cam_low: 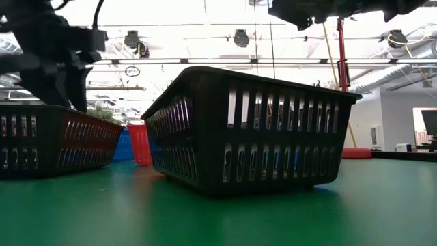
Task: Stack baskets by color
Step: Stack the bottom left blue basket on the top blue basket
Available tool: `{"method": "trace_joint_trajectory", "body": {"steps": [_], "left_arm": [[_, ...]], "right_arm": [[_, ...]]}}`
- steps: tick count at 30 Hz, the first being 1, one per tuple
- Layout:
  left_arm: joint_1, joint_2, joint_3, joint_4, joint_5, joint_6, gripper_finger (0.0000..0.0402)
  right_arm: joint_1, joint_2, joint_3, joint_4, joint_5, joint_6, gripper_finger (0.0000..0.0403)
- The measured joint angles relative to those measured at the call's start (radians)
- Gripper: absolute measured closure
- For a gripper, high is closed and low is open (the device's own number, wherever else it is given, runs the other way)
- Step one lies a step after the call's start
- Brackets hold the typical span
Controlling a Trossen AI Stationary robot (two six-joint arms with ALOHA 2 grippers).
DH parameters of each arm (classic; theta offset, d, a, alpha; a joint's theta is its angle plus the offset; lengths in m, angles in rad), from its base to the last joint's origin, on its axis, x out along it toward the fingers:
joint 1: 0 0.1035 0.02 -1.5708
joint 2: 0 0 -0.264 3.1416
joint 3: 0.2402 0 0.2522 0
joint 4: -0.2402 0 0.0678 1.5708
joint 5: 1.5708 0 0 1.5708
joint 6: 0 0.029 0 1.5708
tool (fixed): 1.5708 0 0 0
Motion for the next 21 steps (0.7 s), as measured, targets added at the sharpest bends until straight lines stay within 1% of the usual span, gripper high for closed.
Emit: {"method": "trace_joint_trajectory", "body": {"steps": [4, 10, 14, 18, 21], "left_arm": [[0.040, 0.000, -0.031, 0.001, -0.001, 0.033, 0.0245], [0.095, 0.000, -0.060, 0.069, 0.024, 0.116, 0.0259], [0.127, 0.000, -0.085, 0.128, 0.107, 0.194, 0.0274], [0.144, 0.000, -0.092, 0.175, 0.119, 0.242, 0.0302], [0.152, 0.000, -0.092, 0.207, 0.120, 0.281, 0.0338]], "right_arm": [[0.000, 0.000, 0.000, 0.001, 0.000, -0.001, 0.0243], [0.000, 0.000, 0.000, 0.001, 0.000, -0.017, 0.0243], [0.000, 0.000, 0.000, 0.000, -0.001, -0.024, 0.0243], [0.000, 0.000, 0.000, 0.000, -0.001, -0.043, 0.0243], [0.000, 0.000, 0.000, -0.002, -0.001, -0.044, 0.0243]]}}
